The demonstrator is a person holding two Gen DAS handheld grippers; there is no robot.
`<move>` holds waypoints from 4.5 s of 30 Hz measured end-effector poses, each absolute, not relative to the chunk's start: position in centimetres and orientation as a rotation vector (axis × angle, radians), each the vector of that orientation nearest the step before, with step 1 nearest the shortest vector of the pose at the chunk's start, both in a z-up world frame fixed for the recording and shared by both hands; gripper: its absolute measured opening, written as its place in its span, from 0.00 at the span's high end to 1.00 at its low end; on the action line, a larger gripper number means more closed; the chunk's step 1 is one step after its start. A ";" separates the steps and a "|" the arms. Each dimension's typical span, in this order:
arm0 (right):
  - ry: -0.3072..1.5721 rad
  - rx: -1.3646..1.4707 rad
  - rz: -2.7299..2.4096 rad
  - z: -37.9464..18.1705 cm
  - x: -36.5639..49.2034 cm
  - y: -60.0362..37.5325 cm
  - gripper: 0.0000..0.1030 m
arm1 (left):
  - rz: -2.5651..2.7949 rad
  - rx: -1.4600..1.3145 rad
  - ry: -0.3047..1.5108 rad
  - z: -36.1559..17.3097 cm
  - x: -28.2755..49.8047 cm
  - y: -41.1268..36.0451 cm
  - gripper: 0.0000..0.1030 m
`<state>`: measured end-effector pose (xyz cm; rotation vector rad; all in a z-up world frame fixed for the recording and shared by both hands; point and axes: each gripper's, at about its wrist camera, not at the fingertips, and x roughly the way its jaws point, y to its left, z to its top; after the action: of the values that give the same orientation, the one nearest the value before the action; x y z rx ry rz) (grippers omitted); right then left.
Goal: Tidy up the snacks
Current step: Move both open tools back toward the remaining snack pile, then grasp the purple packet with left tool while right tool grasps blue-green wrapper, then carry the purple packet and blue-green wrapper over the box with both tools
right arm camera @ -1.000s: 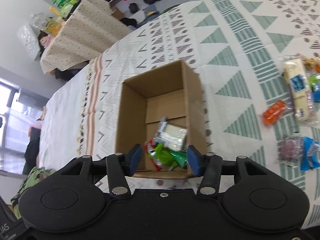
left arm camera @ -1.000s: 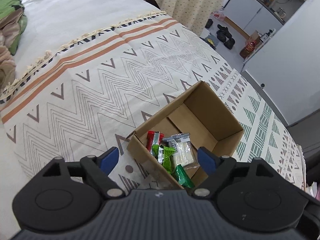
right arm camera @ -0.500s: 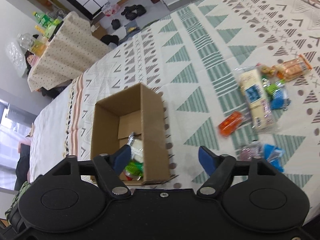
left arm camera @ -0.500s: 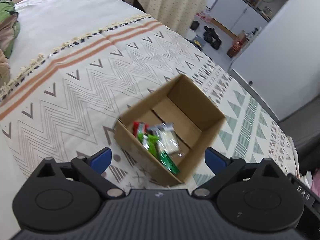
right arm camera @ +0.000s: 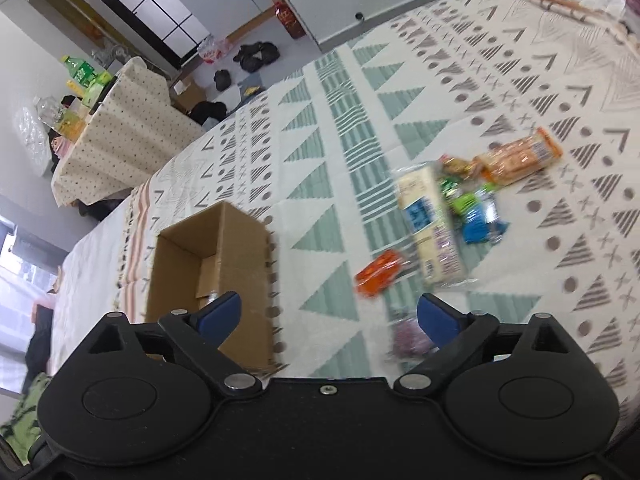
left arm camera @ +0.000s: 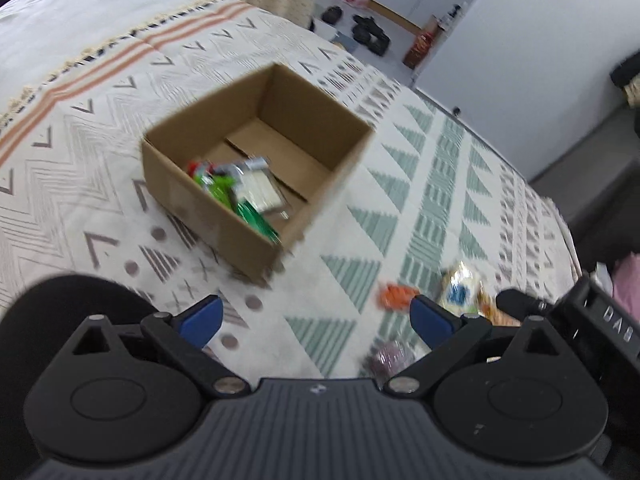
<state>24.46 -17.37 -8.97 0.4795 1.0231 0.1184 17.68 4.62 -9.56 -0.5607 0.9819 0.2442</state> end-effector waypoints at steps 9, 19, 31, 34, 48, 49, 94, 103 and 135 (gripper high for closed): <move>0.992 0.472 0.113 -10.4 22.3 -21.7 0.07 | 0.198 -0.484 0.994 -11.3 16.5 0.4 0.04; 0.978 0.413 0.137 -11.4 21.4 -24.6 0.07 | 0.168 -0.413 1.006 -13.1 16.2 -3.4 0.04; 0.969 0.317 0.204 -12.9 23.0 -27.9 0.18 | 0.101 -0.323 1.021 -15.3 19.1 -7.2 0.08; 0.985 0.323 0.186 -13.8 23.9 -28.6 0.23 | 0.085 -0.306 1.034 -16.0 20.1 -7.8 0.13; 1.039 0.307 0.149 -17.2 27.7 -30.0 0.37 | 0.090 -0.264 1.164 -20.8 24.3 -8.4 0.32; 1.043 0.302 0.148 -17.4 28.0 -30.0 0.38 | 0.094 -0.272 1.172 -21.1 24.5 -8.5 0.32; 1.081 0.286 0.144 -18.2 31.9 -26.8 0.72 | 0.179 -0.341 1.055 -17.8 27.3 -4.6 0.70; 1.030 0.311 0.137 -15.8 30.1 -26.1 0.73 | 0.164 -0.374 0.962 -14.5 27.0 -2.8 0.70; 0.823 0.296 0.285 -6.5 26.8 -15.8 0.73 | 0.192 -0.426 0.738 -5.1 23.6 6.8 0.70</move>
<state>26.80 -15.81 -6.48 0.2957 0.8226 0.2852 23.60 6.75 -5.07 -0.4260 0.7382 0.1921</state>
